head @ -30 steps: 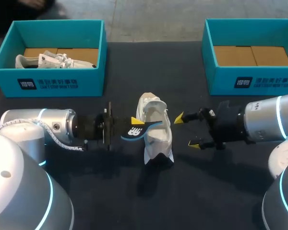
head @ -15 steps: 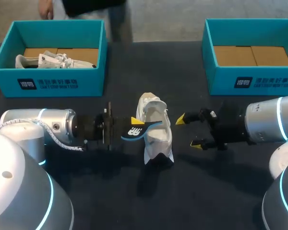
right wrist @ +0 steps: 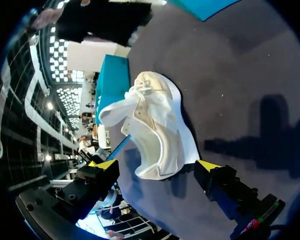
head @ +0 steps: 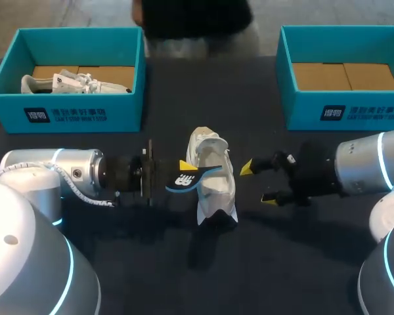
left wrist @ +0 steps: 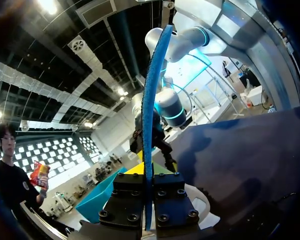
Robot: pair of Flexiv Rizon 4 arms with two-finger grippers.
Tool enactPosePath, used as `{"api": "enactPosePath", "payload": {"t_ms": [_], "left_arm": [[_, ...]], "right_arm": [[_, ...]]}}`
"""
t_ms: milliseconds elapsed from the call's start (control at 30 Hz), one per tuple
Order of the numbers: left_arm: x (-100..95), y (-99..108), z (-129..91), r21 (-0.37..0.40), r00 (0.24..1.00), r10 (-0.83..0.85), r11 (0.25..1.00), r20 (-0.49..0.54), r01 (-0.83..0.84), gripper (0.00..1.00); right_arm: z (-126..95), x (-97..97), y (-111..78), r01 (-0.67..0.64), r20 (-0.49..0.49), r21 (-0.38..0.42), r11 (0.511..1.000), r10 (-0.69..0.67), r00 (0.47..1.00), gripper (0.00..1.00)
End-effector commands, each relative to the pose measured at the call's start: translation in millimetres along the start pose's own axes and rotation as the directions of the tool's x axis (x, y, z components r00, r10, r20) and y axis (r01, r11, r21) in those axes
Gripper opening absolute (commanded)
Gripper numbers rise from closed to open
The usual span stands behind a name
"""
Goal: Take the shoe out of the shoebox, open the shoe tongue, remove and reinsert the insole, then place the shoe into the shoebox
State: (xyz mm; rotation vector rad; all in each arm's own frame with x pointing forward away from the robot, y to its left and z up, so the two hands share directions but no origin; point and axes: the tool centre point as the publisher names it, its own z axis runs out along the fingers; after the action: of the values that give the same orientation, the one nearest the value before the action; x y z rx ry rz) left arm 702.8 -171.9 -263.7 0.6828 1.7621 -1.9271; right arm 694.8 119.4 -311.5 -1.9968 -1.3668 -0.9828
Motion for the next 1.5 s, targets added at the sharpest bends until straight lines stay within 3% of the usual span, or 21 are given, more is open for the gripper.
{"api": "enactPosePath", "payload": {"t_ms": [33,600,900,1500], "left_arm": [[1.1,0,1,-0.002,1.000,0.001,1.000,0.003,0.000,0.00],[1.4,1,1,-0.003,1.000,0.000,1.000,0.002,0.000,0.00],[9.0,13,-1,-0.036,0.999,-0.032,0.999,-0.001,0.032,0.00],[4.0,-14,0,-0.015,0.999,-0.009,1.000,0.043,0.009,0.00]], "right_arm": [[-1,2.8,-14.2,0.005,-0.010,-0.008,1.000,-0.005,1.000,1.00],[3,6.4,-21.9,0.023,0.000,-0.004,1.000,-0.023,1.000,1.00],[3,6.4,-21.9,0.023,0.000,-0.004,1.000,-0.023,1.000,1.00],[3,6.4,-21.9,0.023,0.000,-0.004,1.000,-0.023,1.000,1.00]]}}
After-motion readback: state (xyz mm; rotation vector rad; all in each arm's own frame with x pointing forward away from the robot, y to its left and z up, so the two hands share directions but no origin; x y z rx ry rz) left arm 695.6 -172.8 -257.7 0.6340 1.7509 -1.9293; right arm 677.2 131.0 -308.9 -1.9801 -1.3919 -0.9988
